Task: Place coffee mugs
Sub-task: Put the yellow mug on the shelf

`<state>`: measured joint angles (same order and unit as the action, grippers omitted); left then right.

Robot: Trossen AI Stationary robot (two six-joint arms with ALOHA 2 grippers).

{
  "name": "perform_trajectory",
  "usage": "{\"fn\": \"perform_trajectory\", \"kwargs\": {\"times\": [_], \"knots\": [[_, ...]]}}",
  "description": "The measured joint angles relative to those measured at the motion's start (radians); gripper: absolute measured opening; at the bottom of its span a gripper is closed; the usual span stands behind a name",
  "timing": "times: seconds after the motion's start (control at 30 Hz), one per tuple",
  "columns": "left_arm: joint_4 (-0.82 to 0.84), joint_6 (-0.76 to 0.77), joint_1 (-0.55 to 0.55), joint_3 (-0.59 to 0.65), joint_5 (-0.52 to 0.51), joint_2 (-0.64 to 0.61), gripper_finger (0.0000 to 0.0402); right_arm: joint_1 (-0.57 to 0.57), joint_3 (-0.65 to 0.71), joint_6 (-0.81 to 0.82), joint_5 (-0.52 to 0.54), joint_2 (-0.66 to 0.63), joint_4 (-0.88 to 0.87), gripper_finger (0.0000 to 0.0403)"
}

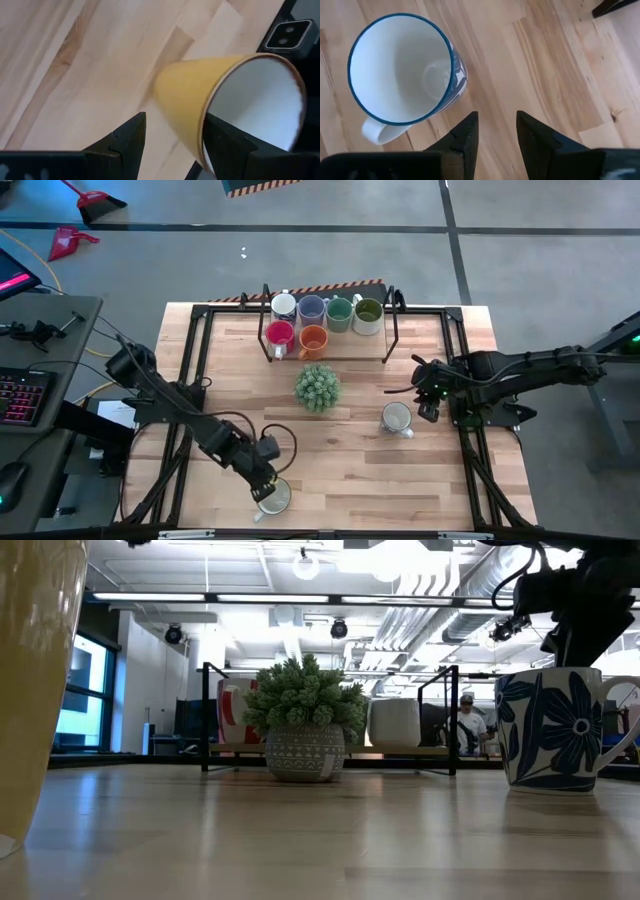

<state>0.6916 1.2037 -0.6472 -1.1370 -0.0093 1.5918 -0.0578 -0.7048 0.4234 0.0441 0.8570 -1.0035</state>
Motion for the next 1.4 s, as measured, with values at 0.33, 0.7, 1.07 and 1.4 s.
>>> {"fn": "perform_trajectory", "kwargs": {"times": [0.33,0.7,1.07,1.4], "knots": [[-0.087,-0.003,0.000,-0.001,0.061,0.104,0.0177,0.000,0.000,-0.069,0.002,0.000,-0.004,0.0110],[-0.117,-0.059,0.042,0.000,0.076,0.148,0.0173,0.000,0.000,-0.094,0.018,0.000,-0.002,0.0110],[-0.116,-0.144,0.116,0.000,0.074,0.148,0.0064,0.000,0.000,-0.137,0.096,0.000,-0.004,0.0110],[-0.122,-0.143,0.199,0.002,0.019,0.149,0.0008,0.000,0.000,-0.137,0.096,0.000,-0.004,0.0110]]}}
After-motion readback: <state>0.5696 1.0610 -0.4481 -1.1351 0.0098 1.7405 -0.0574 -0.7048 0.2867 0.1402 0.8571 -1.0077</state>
